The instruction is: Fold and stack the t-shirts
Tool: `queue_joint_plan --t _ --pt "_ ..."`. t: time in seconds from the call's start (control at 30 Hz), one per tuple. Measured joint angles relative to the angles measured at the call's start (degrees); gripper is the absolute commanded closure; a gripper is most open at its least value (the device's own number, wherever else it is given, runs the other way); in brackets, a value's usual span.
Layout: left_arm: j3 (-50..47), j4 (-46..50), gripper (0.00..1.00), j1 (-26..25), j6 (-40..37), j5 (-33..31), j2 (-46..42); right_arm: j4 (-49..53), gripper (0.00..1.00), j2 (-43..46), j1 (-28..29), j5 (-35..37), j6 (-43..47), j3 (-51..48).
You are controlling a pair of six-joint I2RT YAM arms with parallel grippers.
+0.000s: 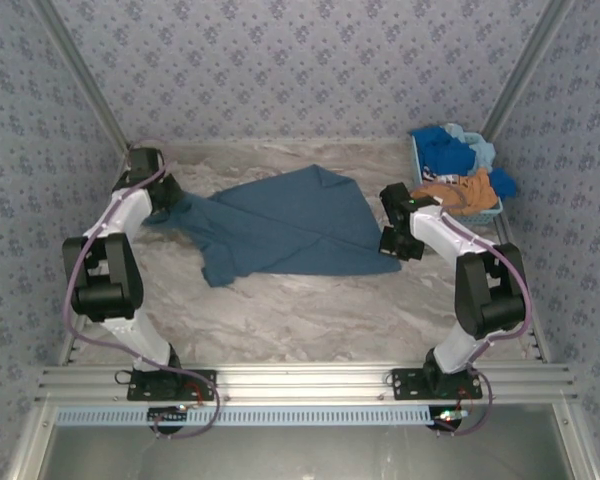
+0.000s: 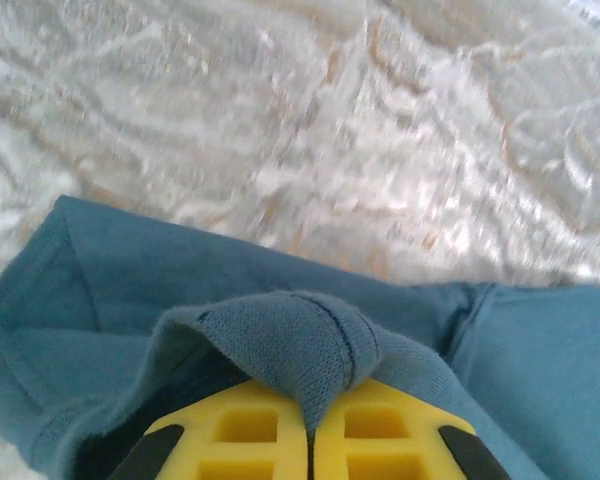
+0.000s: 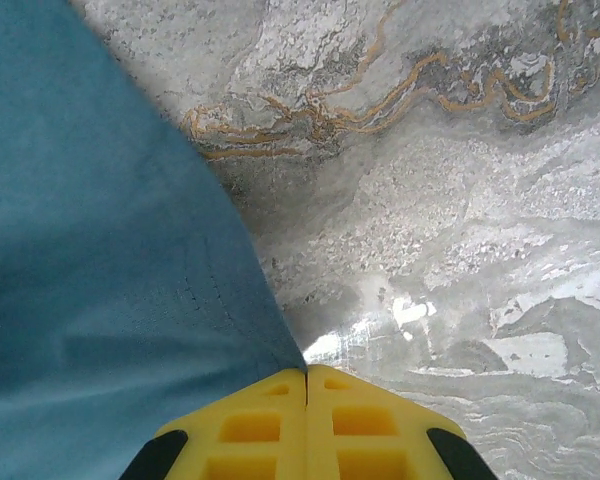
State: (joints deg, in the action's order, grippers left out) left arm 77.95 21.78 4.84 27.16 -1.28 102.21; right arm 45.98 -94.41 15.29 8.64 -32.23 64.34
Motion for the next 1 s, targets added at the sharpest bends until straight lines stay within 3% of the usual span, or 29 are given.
queue_joint_plan --t 0.07,0.13,0.17,0.33,0.5,0.63,1.0 --pt "3.2 1.0 0.41 1.0 0.4 -0.2 2.1 -0.1 1.00 0.0 -0.3 -0.6 0.3 0.1" --pt "5.4 2.6 0.27 1.9 0.9 -1.0 3.1 -0.2 1.00 0.0 -0.4 -1.4 0.6 0.3" --pt "5.7 3.3 0.26 2.1 0.7 -1.4 3.1 -0.3 1.00 0.0 -0.4 -1.9 0.7 0.5" --pt "0.5 5.2 0.29 -1.6 0.3 -3.0 -2.5 -0.5 1.00 -0.1 -0.4 -4.4 1.3 0.7" --pt "-12.6 8.2 0.30 -16.4 0.2 -3.1 -15.6 -0.8 1.00 -0.1 -0.4 -6.1 1.7 0.7" --pt "-18.0 11.1 0.31 -25.0 1.1 -3.4 -18.0 -1.3 1.00 -0.1 -0.4 -7.2 2.2 0.5" --pt "-19.3 13.8 0.51 -28.5 2.0 -7.5 -7.5 -1.9 1.00 -0.1 -0.7 -8.3 3.2 -0.6"
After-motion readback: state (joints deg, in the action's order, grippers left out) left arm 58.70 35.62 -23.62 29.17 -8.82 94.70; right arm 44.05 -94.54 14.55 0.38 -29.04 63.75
